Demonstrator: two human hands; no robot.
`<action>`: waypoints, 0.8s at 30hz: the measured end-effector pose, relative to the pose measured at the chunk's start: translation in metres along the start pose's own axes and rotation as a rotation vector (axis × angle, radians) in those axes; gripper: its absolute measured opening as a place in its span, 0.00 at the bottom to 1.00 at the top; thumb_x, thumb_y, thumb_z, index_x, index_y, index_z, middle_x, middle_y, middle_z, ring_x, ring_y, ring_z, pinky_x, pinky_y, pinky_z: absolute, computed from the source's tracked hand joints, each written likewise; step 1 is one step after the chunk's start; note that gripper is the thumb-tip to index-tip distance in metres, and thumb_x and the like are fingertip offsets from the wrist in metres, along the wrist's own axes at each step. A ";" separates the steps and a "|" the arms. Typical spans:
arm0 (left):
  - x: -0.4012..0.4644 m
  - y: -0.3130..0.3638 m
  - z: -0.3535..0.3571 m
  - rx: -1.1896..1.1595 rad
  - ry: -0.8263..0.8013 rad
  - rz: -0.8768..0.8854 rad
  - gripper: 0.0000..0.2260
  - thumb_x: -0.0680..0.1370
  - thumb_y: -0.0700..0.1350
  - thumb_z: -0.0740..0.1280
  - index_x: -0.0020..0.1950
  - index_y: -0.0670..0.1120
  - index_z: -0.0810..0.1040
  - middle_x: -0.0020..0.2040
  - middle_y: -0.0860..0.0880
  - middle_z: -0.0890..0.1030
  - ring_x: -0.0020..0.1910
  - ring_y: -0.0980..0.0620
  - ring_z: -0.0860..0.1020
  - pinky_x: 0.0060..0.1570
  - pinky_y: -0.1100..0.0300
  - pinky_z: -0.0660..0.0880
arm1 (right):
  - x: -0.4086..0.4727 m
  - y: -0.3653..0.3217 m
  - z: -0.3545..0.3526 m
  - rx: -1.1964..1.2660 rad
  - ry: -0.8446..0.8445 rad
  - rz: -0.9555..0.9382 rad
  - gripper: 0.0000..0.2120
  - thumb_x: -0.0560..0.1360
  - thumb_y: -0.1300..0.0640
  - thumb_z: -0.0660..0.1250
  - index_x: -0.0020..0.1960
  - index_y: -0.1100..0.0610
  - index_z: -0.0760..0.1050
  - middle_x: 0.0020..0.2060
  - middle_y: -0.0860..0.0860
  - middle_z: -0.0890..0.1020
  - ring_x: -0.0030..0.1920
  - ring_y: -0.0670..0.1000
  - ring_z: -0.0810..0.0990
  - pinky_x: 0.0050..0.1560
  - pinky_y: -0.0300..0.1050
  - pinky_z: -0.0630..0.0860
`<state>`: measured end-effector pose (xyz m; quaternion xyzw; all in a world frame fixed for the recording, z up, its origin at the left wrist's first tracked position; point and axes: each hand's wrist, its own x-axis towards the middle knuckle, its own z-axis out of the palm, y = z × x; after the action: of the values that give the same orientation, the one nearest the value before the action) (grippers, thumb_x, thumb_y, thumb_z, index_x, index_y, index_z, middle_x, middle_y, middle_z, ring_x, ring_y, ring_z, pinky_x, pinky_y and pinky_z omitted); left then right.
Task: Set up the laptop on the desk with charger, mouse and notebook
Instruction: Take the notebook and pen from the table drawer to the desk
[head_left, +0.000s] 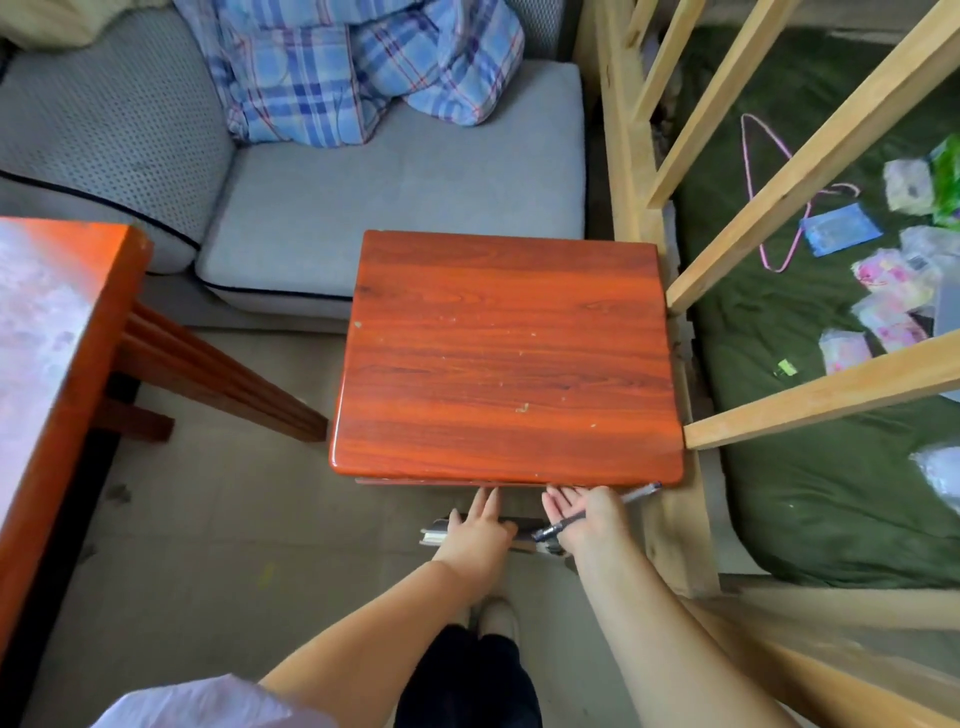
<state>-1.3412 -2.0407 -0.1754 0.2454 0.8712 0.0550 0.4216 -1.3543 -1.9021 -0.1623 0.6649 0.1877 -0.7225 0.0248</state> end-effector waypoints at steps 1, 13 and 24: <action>0.005 -0.003 -0.005 0.015 0.006 -0.003 0.22 0.76 0.32 0.56 0.70 0.43 0.67 0.77 0.37 0.47 0.77 0.39 0.44 0.72 0.36 0.50 | 0.001 -0.001 0.006 0.027 0.009 0.007 0.21 0.79 0.64 0.42 0.66 0.64 0.65 0.70 0.58 0.68 0.69 0.57 0.68 0.65 0.50 0.68; -0.024 -0.012 -0.018 -0.067 -0.112 0.007 0.16 0.76 0.38 0.59 0.62 0.47 0.74 0.62 0.42 0.77 0.62 0.39 0.75 0.60 0.49 0.71 | -0.023 -0.006 -0.013 -0.171 -0.083 0.010 0.22 0.79 0.64 0.42 0.71 0.62 0.60 0.70 0.57 0.69 0.69 0.57 0.68 0.63 0.56 0.67; -0.179 -0.063 -0.108 -0.535 0.242 -0.108 0.05 0.75 0.45 0.68 0.42 0.45 0.75 0.43 0.46 0.78 0.43 0.49 0.75 0.41 0.60 0.69 | -0.182 -0.023 0.061 -0.304 -0.595 -0.078 0.14 0.80 0.57 0.48 0.50 0.62 0.71 0.45 0.58 0.80 0.44 0.55 0.81 0.40 0.51 0.76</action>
<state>-1.3537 -2.1687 0.0017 0.0707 0.8815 0.2889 0.3669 -1.3985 -1.9380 0.0231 0.4057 0.3032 -0.8492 0.1494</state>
